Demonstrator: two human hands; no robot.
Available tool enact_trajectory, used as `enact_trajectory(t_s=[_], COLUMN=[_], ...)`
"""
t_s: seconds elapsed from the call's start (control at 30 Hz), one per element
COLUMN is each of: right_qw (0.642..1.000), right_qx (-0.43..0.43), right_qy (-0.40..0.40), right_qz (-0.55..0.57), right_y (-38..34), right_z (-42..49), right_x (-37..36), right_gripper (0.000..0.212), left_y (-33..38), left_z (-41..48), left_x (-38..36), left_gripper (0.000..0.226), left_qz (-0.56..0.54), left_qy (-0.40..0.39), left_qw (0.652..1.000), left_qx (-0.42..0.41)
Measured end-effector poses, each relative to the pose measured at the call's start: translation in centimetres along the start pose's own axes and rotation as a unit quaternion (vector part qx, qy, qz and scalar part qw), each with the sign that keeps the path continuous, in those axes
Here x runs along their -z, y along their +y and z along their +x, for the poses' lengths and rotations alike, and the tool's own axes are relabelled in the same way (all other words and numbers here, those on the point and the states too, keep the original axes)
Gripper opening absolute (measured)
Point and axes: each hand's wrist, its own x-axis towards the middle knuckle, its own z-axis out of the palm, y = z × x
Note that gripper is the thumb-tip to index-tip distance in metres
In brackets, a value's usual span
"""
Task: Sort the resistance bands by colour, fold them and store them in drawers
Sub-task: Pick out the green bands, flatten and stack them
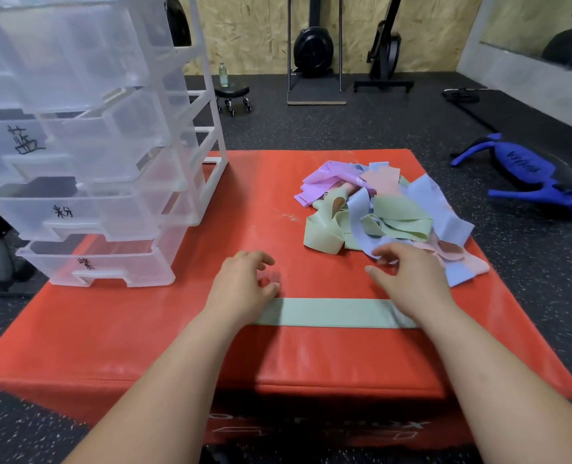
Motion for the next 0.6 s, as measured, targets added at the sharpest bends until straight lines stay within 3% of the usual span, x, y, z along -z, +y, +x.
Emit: enact_trajectory(t_s=[0.17,0.3,0.6], right_qw=[0.999,0.998,0.997], right_qx=[0.027,-0.007,-0.014], right_qy=[0.017,0.046,0.04], right_qz=[-0.022,-0.041,0.068], right_y=[-3.3,-4.4,-3.2], right_z=[2.3,4.0,5.9], right_x=[-3.8,-5.5,-5.1], right_gripper=[0.034,0.021,0.023], left_y=[1.0,1.6,1.8], left_z=[0.8,1.2,1.9], left_x=[-1.1,-1.5,-2.1], left_gripper=[0.036,0.036,0.033], left_qz=[-0.013,-0.031,-0.056], left_qy=[0.012,0.013,0.016], left_qw=[0.999,0.998,0.997], left_qx=[-0.027,-0.055,-0.057])
